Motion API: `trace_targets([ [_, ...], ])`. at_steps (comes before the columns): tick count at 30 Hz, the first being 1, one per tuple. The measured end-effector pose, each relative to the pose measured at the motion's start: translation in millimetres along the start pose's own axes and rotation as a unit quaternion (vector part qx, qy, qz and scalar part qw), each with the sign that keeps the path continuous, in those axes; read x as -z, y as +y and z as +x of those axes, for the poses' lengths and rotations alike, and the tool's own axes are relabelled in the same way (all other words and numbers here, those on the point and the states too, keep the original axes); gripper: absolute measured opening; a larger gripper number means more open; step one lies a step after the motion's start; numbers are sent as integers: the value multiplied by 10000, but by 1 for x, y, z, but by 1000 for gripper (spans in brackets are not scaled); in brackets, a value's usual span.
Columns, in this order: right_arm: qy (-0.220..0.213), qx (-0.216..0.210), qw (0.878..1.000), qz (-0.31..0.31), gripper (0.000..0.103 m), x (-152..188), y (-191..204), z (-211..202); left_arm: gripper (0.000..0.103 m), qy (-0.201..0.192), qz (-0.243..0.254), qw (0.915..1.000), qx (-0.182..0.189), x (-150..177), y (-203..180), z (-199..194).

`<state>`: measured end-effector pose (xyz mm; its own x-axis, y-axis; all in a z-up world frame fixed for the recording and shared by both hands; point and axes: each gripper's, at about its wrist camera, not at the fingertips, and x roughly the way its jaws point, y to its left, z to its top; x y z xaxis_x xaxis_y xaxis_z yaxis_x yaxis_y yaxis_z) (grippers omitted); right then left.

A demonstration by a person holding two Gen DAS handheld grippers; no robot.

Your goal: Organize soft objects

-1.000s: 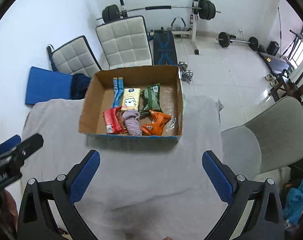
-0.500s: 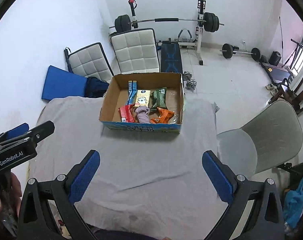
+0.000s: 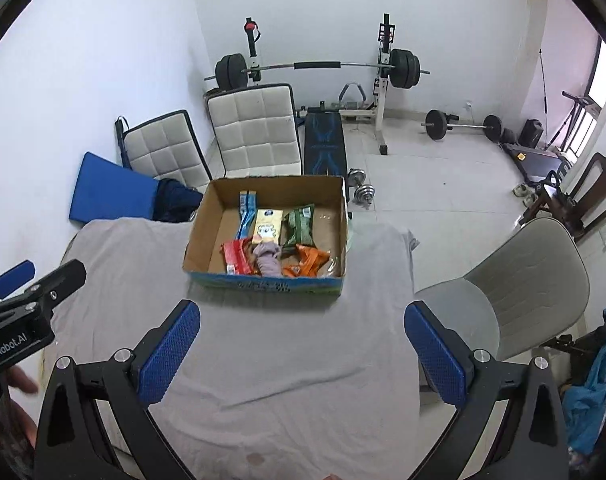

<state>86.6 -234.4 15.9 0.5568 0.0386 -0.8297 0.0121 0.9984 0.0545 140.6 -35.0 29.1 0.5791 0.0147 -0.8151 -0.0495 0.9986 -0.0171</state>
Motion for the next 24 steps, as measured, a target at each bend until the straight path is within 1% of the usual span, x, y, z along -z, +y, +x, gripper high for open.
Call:
trace_targets([
  [8,-126,285,9995,-9,103,-21,-3,23,100,98,-74,9998,-182,-3,2,22],
  [10,-79,320,9995,4,103,-24,-5,30,101,123,-51,9998,-130,-4,0,28],
  [11,-62,331,9994,6,103,-24,-6,32,103,152,-34,9998,-103,-4,-1,30],
  [13,-23,358,9994,0,103,-24,-7,37,103,194,10,9998,-63,-4,-3,34],
  [16,31,357,9994,-9,103,-24,-7,43,103,220,88,9996,-146,-1,-7,38],
  [24,27,385,9992,-59,103,-22,-7,46,103,222,105,9995,-192,0,-12,42],
])
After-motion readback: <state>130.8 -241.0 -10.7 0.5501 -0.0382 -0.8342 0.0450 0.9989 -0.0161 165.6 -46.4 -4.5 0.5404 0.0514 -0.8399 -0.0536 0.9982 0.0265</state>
